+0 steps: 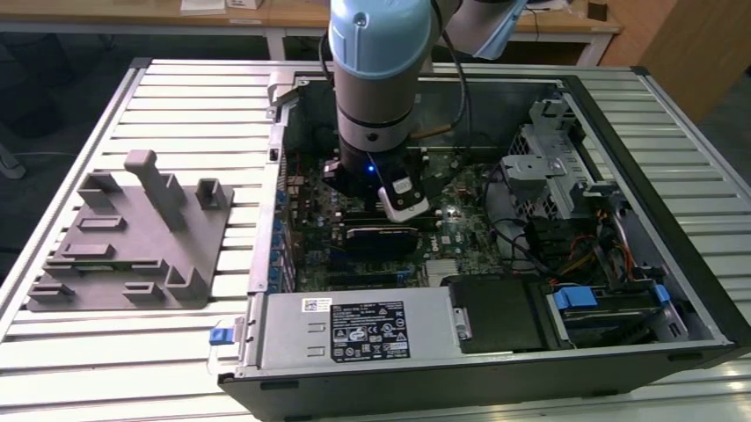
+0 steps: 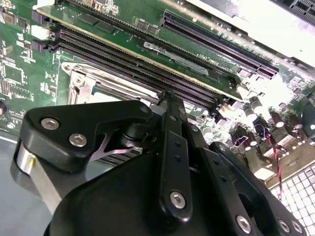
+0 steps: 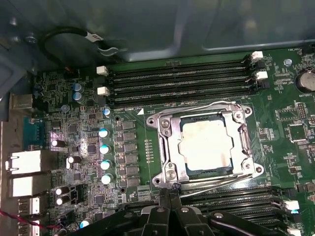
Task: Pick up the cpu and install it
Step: 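Install the second cpu locking lever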
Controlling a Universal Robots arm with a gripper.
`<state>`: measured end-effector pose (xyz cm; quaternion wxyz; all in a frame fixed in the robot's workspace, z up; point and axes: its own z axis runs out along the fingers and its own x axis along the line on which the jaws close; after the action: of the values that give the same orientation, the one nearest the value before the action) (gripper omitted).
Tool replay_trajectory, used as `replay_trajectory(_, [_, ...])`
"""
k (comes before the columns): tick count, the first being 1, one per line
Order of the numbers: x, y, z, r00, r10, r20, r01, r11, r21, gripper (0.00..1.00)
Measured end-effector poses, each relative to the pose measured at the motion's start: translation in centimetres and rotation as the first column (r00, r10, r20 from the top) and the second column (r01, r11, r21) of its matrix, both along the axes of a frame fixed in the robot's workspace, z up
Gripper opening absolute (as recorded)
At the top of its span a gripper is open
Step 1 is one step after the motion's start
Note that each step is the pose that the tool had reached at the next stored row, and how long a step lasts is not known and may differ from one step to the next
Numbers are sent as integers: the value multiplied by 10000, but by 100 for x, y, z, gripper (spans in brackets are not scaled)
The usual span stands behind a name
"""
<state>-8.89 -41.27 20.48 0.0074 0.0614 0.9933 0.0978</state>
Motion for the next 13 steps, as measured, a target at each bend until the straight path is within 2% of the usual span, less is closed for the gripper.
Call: replay_trajectory(13, [2, -59, 0, 10000, 1, 0, -1, 10000, 3, 11])
